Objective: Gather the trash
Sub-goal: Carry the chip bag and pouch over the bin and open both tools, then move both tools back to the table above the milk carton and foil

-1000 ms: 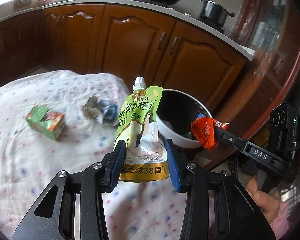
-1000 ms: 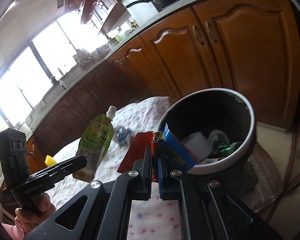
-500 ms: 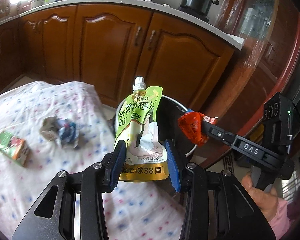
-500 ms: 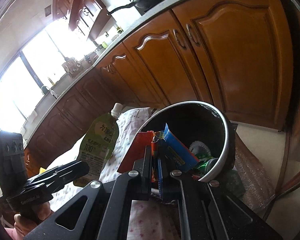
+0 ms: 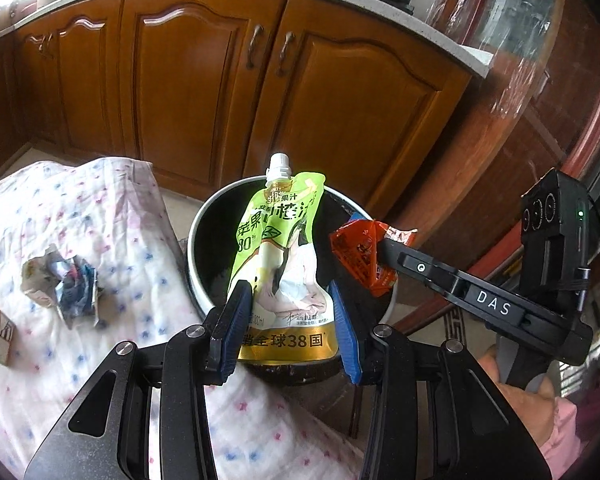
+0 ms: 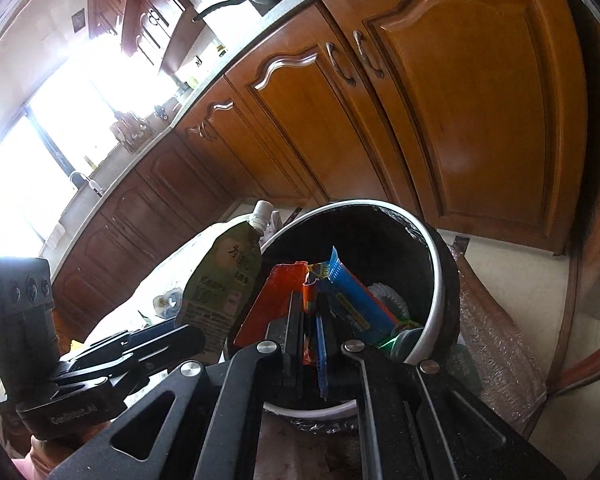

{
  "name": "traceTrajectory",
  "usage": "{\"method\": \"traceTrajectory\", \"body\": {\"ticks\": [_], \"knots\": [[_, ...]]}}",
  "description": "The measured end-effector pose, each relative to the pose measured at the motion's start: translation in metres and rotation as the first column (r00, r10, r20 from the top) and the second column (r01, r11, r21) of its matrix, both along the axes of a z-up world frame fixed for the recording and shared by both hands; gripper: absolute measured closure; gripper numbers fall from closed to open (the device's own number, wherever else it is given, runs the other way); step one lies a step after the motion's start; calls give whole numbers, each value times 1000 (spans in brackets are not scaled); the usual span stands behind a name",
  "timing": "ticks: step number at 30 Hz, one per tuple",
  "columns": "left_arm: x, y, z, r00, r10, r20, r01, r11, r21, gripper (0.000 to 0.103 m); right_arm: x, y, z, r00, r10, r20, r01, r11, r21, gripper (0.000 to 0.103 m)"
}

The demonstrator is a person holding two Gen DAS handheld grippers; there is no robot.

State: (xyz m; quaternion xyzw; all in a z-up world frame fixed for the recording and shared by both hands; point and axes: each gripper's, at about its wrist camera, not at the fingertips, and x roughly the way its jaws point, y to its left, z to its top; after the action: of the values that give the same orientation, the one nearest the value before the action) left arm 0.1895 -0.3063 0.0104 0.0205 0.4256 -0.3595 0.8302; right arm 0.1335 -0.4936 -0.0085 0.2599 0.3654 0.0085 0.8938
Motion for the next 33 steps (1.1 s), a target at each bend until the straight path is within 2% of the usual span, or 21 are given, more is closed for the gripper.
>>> {"method": "traceTrajectory", "body": {"ticks": [10, 13, 15, 17, 22, 26, 33], "knots": [[8, -16, 1, 1000, -7, -1, 8, 1000, 13, 63, 9, -5, -4, 1000, -6, -14, 6, 1000, 1, 93], [10, -19, 0, 1000, -11, -7, 11, 1000, 14, 61, 8, -9, -4, 1000, -15, -12, 15, 1000, 12, 82], [12, -21, 1, 1000, -9, -12, 9, 1000, 14, 60, 7, -11, -4, 1000, -22, -9, 23, 1000, 19, 70], [13, -20, 1, 1000, -2, -15, 2, 1000, 8, 53, 4, -12, -4, 1000, -27, -5, 27, 999, 23, 66], [13, -10, 0, 999, 13, -33, -13, 1000, -15, 48, -3, -11, -5, 999, -37, -4, 37, 999, 32, 63], [10, 5, 0, 998, 37, -44, -38, 999, -34, 44, -10, -8, -2, 999, -40, 14, 39, 998, 42, 53], [2, 38, 0, 995, 81, -63, -87, 991, -99, 42, -28, 1, 10, 996, -55, 74, 52, 998, 47, 52]]}}
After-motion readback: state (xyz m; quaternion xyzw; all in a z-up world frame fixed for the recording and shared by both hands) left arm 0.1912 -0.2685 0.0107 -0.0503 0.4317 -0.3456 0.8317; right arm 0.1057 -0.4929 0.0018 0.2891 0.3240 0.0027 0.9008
